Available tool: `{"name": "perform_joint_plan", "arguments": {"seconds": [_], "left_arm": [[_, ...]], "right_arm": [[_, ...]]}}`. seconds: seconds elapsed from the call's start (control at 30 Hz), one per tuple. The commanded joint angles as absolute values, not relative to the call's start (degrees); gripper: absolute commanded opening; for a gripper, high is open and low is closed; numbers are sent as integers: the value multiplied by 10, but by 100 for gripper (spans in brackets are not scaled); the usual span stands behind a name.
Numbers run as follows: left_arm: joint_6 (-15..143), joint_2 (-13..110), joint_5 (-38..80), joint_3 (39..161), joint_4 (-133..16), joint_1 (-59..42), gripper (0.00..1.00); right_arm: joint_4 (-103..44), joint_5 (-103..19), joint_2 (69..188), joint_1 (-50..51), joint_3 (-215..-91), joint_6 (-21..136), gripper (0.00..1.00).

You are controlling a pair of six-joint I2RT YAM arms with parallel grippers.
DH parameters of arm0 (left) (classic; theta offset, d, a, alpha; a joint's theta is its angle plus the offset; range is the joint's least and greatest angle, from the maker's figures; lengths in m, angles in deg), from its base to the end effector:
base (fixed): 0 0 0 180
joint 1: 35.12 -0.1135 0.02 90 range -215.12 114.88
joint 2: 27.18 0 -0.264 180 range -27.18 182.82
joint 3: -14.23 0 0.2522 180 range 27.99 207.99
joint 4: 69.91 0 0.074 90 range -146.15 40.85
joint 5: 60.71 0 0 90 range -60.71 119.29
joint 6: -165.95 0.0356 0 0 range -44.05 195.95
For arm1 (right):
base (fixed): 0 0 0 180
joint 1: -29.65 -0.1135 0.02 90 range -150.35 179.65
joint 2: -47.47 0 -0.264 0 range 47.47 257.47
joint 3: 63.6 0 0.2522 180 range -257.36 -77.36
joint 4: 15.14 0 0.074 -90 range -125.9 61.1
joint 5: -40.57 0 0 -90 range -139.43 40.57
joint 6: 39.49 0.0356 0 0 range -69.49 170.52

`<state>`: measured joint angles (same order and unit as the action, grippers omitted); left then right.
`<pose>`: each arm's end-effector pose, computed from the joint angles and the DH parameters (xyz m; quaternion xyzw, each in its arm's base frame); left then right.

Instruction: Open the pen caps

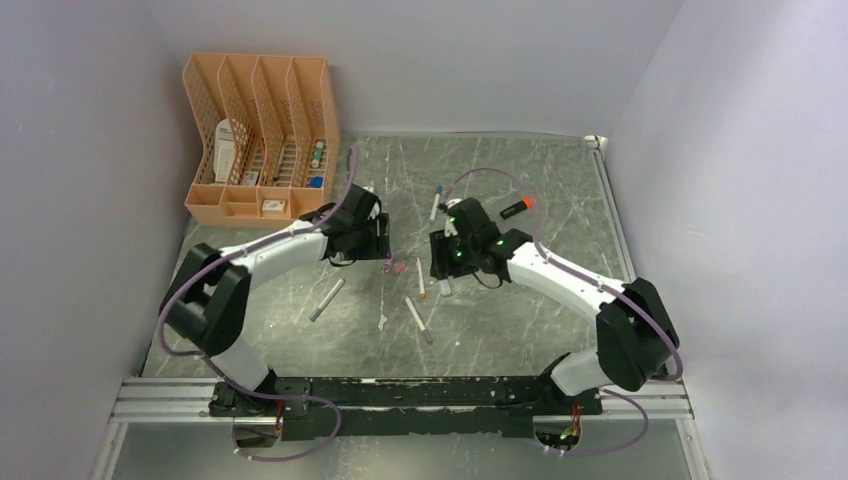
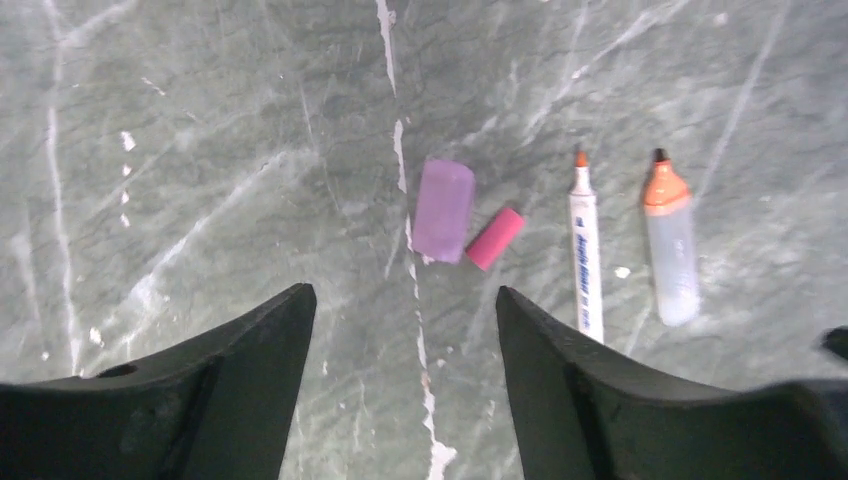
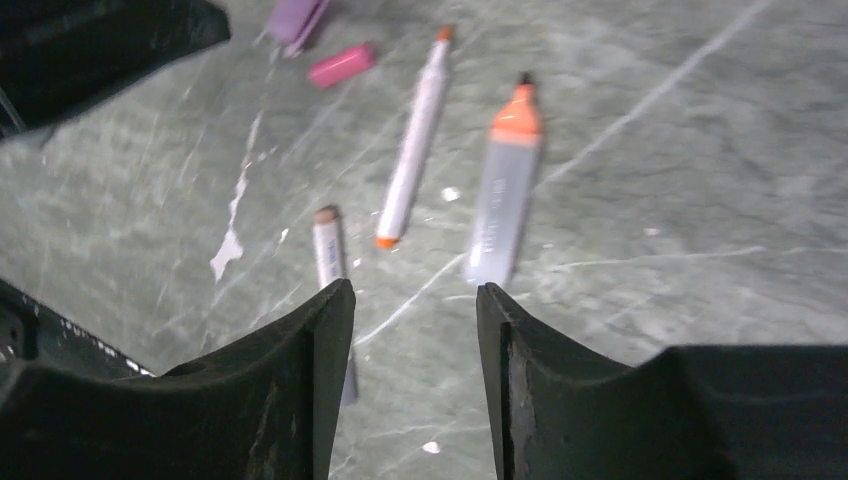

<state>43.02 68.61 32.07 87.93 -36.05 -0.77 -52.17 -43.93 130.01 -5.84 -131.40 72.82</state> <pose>0.2831 -0.1914 0.1905 0.0047 0.9559 -0.1428 0.2565 0.2401 0.1754 0.2251 -0.1239 0.9357 0.1978 0.2644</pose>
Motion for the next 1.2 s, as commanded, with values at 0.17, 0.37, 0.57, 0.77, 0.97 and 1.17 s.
{"name": "perform_joint_plan", "arguments": {"seconds": [0.17, 0.37, 0.57, 0.77, 0.97, 1.17], "left_arm": [[434, 541, 350, 885, -265, -4, 80], [427, 438, 371, 867, -215, -4, 80], [416, 359, 390, 850, -187, -4, 79], [412, 316, 404, 854, -162, -4, 79], [409, 286, 408, 860, -153, -4, 78], [411, 283, 403, 856, -153, -4, 78]], "right_arm": [[-512, -521, 1349, -184, -1330, 734, 39], [-500, -551, 1422, -208, -1363, 716, 39], [-513, -583, 1465, -229, -1392, 702, 39], [-545, -637, 1485, -268, -1413, 690, 40], [-551, -643, 1493, -284, -1413, 694, 41], [-569, -645, 1512, -285, -1421, 708, 40]]}}
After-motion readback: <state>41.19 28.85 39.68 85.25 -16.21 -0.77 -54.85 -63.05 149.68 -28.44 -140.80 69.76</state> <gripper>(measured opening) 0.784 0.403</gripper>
